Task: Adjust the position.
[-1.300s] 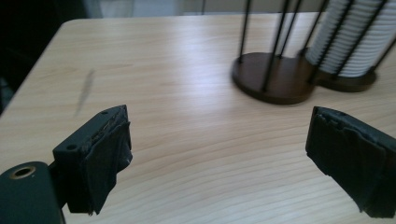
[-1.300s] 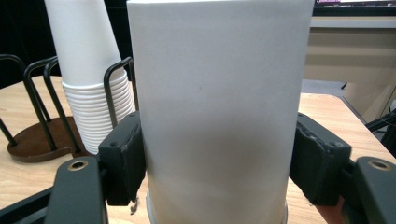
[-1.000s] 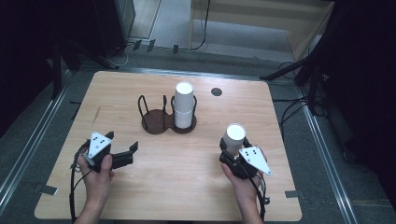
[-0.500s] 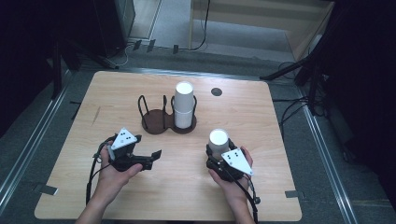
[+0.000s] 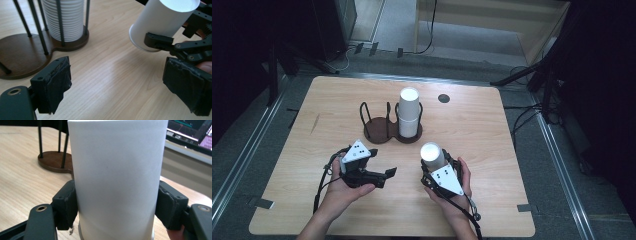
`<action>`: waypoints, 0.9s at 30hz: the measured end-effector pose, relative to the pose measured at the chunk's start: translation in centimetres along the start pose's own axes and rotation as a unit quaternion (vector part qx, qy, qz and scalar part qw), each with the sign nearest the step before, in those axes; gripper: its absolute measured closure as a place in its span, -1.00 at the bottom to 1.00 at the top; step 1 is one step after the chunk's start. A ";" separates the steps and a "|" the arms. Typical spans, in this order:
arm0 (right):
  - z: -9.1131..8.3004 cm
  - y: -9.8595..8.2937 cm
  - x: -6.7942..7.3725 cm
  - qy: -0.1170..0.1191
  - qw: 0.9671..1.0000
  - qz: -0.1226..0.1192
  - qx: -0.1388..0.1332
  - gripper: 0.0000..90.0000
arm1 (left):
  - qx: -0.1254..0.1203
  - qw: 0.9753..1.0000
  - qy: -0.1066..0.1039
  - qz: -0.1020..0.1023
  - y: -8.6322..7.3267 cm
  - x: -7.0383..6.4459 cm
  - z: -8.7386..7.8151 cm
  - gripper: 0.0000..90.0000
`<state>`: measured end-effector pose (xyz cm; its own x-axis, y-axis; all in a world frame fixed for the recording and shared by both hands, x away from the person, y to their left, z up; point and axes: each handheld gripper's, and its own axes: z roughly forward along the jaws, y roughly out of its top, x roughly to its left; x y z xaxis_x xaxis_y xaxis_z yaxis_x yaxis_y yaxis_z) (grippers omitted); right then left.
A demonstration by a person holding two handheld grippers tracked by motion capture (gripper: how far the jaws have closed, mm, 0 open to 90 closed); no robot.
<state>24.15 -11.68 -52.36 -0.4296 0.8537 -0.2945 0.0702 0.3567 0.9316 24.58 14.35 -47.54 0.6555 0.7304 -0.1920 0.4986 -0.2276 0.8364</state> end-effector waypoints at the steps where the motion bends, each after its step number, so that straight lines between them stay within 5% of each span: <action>1: 0.0 0.0 0.2 -0.001 1.000 -0.007 -0.001 -0.38 | 0.002 1.000 0.000 0.000 0.0 -0.1 0.1 -0.81; 17: 0.1 -0.2 2.8 0.006 0.994 -0.106 -0.017 -0.36 | 0.014 1.000 -0.018 0.013 0.2 -1.3 0.5 -0.69; 27: 0.3 -0.6 4.2 0.012 0.987 -0.159 -0.022 -0.34 | 0.024 0.999 -0.025 0.034 0.1 -2.1 1.0 -0.63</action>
<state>22.54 -8.22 -54.19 -0.4444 0.6924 -0.5684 -0.1103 0.5873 0.8018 23.78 12.12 -47.60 0.7162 0.6787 -0.1626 0.4779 -0.3071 0.8230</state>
